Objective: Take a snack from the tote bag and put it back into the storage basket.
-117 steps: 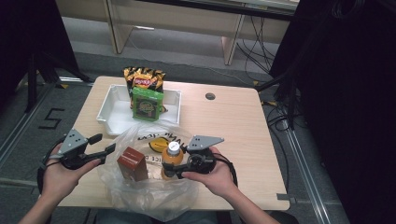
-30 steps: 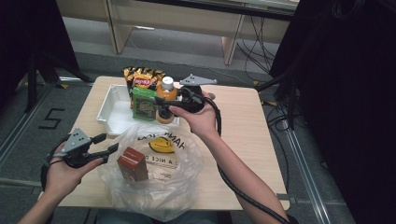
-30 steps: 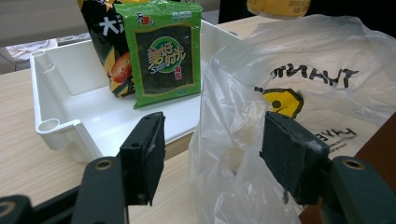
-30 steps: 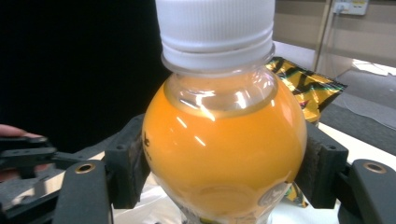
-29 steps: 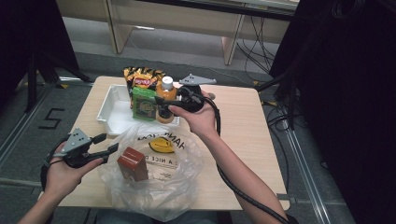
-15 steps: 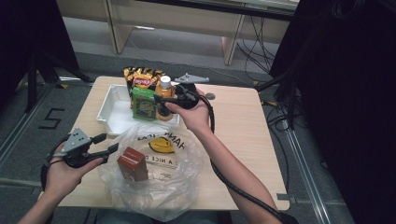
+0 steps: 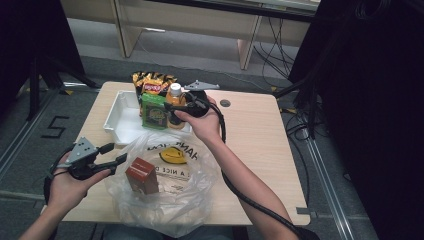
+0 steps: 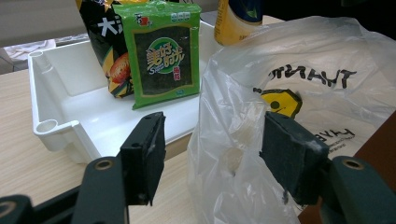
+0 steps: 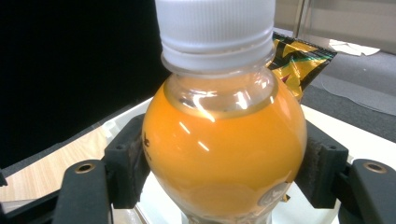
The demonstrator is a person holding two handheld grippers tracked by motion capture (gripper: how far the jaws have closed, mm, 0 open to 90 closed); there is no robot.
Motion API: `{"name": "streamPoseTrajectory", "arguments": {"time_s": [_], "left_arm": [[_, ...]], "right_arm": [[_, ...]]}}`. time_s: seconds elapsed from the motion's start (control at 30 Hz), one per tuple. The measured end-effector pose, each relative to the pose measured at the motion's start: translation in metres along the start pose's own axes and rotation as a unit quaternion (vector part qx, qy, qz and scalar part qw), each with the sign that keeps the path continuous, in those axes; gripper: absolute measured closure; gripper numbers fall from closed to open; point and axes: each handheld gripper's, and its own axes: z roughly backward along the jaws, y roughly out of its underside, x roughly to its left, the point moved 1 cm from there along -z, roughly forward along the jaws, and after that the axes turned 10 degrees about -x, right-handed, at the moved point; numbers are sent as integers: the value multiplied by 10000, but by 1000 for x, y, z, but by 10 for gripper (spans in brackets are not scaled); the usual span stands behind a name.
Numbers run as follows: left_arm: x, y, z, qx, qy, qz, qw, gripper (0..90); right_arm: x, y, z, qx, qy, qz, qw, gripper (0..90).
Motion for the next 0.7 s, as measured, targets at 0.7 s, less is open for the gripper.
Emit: {"name": "streamPoseTrajectory", "arguments": {"time_s": [0.7], "left_arm": [[-1,0,0,4,14,-4,10000,393]], "right_arm": [[-3,13,-14,138,69,-72,9999,315]]}}
